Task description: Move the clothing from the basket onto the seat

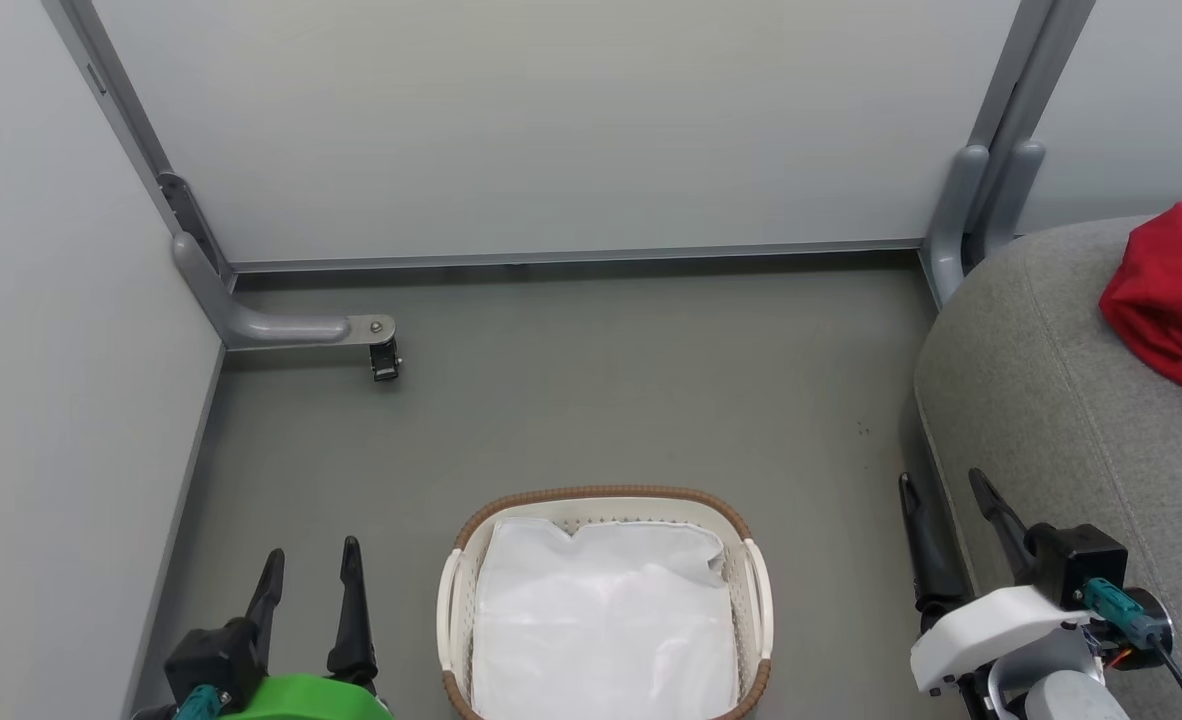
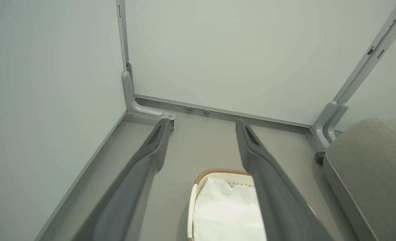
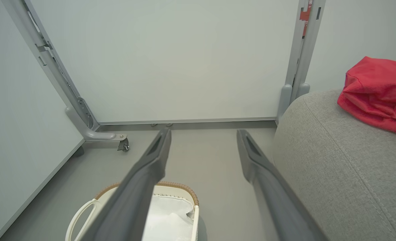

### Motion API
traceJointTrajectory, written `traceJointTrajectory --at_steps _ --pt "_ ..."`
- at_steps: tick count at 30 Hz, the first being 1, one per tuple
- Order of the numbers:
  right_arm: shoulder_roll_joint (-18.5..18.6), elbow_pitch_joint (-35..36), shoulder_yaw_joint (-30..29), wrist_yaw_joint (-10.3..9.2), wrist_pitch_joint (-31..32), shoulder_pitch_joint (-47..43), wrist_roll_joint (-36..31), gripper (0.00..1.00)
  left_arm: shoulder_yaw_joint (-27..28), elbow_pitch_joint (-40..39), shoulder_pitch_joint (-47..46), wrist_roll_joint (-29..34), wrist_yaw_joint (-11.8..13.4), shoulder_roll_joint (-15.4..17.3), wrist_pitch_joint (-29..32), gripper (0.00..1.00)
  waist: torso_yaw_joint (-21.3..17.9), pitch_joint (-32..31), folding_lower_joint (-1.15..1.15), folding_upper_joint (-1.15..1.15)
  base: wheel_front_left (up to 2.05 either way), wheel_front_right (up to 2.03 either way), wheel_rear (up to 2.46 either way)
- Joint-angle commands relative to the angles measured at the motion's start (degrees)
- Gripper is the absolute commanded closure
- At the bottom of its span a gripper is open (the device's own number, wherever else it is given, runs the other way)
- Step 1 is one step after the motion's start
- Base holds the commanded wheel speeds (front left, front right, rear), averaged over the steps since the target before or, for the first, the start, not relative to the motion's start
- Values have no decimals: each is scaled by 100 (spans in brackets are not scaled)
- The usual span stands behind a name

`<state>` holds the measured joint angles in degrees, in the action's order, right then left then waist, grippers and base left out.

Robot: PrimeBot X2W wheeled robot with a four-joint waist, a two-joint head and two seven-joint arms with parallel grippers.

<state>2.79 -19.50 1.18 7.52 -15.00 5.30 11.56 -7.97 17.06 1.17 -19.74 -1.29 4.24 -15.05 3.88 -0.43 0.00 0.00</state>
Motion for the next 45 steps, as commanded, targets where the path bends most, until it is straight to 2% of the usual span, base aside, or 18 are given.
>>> traceJointTrajectory --at_steps 1,3,4,8,26,45 --pt "20 -22 3 -6 -27 0 22 0 18 14 22 69 -27 -19 -18 0 -1 -1 0 0 0 0 0" --pt "20 -26 1 -6 -27 7 25 0 30 13 21 61 -51 -36 -18 0 -1 -1 0 0 0 0 0" --pt "0 -10 0 1 0 2 0 100 27 3 0 20 -31 -18 0 100 -1 -1 0 0 0 0 0" --pt "-33 -158 -23 1 37 -35 64 100 40 151 -7 -50 -34 -21 58 100 -4 -1 0 0 0 0 0" --pt "-20 22 -194 0 526 -1 1927 100 376 40 -195 -1719 -173 -48 548 100 -59 8 0 0 0 0 0" --pt "-8 171 -344 -1 947 37 3517 100 654 -54 -351 -3152 -295 -67 961 100 -117 17 0 0 0 0 0"
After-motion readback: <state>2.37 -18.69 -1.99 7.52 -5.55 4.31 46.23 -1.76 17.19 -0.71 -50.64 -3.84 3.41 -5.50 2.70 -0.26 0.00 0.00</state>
